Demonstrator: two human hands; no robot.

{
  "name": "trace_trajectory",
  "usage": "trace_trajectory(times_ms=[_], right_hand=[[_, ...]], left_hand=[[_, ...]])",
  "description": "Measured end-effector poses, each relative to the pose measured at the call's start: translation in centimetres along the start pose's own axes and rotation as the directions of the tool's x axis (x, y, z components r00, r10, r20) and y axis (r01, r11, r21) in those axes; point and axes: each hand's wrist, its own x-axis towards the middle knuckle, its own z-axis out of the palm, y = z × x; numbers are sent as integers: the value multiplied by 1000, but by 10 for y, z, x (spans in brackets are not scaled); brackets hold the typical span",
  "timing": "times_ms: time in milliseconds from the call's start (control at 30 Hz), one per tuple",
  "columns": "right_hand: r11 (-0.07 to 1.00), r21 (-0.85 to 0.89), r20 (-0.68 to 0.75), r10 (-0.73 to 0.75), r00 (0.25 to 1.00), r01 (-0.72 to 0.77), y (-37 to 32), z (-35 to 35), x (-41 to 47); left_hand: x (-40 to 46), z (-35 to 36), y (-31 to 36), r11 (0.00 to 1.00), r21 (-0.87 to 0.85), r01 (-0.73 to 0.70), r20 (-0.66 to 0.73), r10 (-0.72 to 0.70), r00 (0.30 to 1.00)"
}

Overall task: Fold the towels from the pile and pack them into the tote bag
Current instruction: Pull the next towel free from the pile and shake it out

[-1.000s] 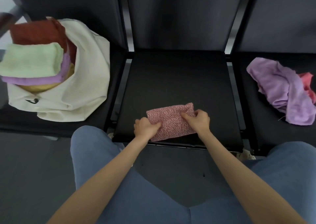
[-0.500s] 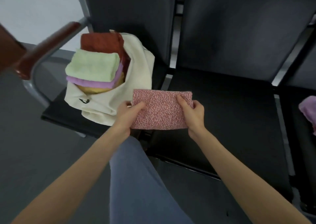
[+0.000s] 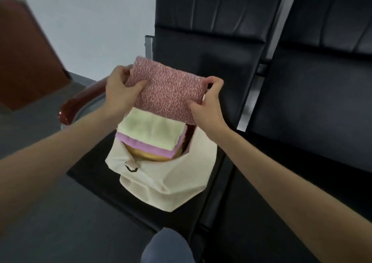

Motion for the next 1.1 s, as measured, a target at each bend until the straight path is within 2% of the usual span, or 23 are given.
trace_trajectory(times_ms=[100, 233, 333, 433, 567, 700, 833, 967, 1100], right_hand=[[990, -133, -64, -52, 997, 43, 8, 20, 34], [978, -208, -28, -12, 1000, 5, 34, 39, 66], [974, -220, -37, 39, 999, -46, 55, 41, 77], [957, -287, -39, 29, 999, -39, 74, 40, 79], [938, -346, -10, 1, 1000, -5, 82, 41, 74], [935, -351, 51, 63, 997, -41, 67, 29, 65], [925, -379, 146, 78, 986, -17, 46, -6, 39], [850, -512, 79, 188, 979, -122, 38, -79, 7], [742, -621, -29, 301, 953, -253, 40, -184, -36]], left_hand=[[49, 10, -23, 999, 45, -20, 46, 18, 999], [87, 26, -66, 996, 85, 25, 43, -29, 999], [91, 40, -86, 977, 211, 42, 44, -53, 998], [88, 52, -102, 952, 300, 59, 60, -81, 995], [84, 56, -96, 869, 494, 38, 102, -101, 990], [63, 53, -65, 741, 671, 32, 33, -73, 997], [29, 53, -35, 739, 662, -127, 138, 46, 989], [-17, 70, 6, 761, 601, -244, 269, 95, 958], [-61, 104, 41, 784, 536, -314, 384, 105, 917]])
